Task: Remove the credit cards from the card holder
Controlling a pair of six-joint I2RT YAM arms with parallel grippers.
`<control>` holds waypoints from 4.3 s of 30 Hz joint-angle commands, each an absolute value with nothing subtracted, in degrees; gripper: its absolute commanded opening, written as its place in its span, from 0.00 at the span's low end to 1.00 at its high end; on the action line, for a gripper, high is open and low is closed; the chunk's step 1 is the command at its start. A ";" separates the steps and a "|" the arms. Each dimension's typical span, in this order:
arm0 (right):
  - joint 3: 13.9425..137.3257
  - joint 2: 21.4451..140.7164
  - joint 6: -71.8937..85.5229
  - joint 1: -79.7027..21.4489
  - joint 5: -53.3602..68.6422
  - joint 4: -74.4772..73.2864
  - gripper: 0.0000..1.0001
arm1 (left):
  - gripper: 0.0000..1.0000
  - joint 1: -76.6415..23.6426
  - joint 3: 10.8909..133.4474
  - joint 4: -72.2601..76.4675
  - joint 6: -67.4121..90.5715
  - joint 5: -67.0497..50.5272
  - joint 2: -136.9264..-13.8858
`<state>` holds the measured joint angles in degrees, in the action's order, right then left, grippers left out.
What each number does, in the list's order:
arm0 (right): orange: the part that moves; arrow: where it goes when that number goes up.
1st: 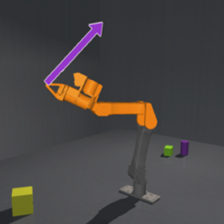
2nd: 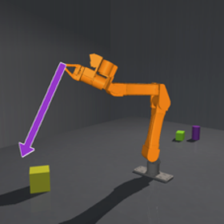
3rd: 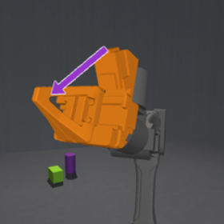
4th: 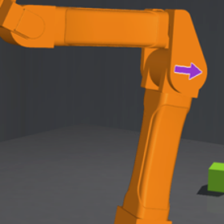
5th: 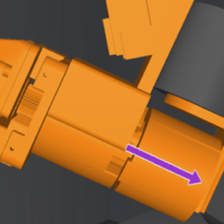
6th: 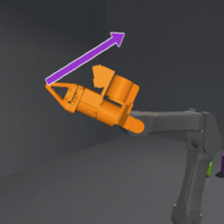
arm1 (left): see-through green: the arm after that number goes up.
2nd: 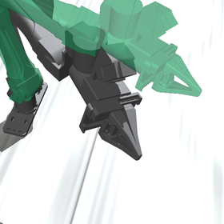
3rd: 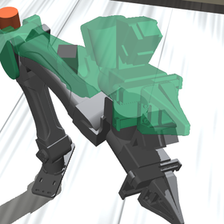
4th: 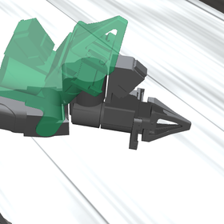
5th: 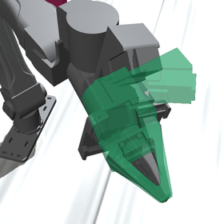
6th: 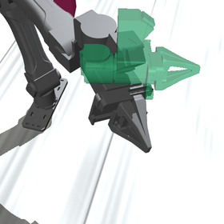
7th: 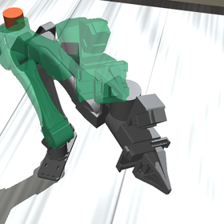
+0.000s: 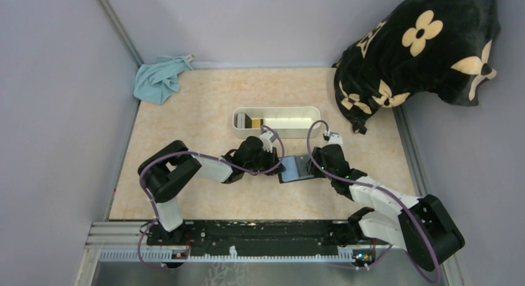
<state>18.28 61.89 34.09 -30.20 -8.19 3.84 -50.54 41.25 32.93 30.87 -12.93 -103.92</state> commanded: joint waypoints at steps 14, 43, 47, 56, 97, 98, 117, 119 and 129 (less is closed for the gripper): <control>20.14 54.73 34.41 -30.06 1.23 3.58 0.33 | 0.00 -50.76 39.81 32.17 31.14 -12.62 -103.51; 26.13 62.15 33.79 -36.13 5.04 7.59 0.41 | 0.00 -50.74 37.43 33.05 30.91 -10.63 -101.25; 25.41 62.70 34.43 -36.12 4.47 8.50 0.41 | 0.00 -50.72 37.00 31.55 30.51 -9.46 -99.58; 23.12 62.83 35.23 -34.43 3.13 8.79 0.39 | 0.00 -50.71 36.04 26.24 28.95 -6.03 -91.98; 15.85 66.06 37.41 -30.07 7.73 15.44 0.41 | 0.00 -50.78 40.33 30.58 31.78 -14.56 -104.90; 15.63 66.14 37.49 -30.00 8.26 15.89 0.41 | 0.00 -50.78 40.41 30.67 31.74 -14.66 -105.12; 10.77 67.32 42.28 -26.39 20.79 32.24 0.21 | 0.00 -50.74 40.25 30.67 31.76 -14.71 -105.78; 10.74 67.34 42.30 -26.29 20.89 32.29 0.14 | 0.00 -50.72 40.21 30.67 31.69 -14.75 -105.77; 10.39 64.65 41.91 -24.52 19.74 29.33 0.00 | 0.00 -50.75 40.17 30.59 31.60 -14.44 -105.74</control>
<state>10.15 67.07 41.82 -25.67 17.91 27.55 -50.52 40.66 33.04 32.32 -15.05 -104.05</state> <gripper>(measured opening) 0.009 0.005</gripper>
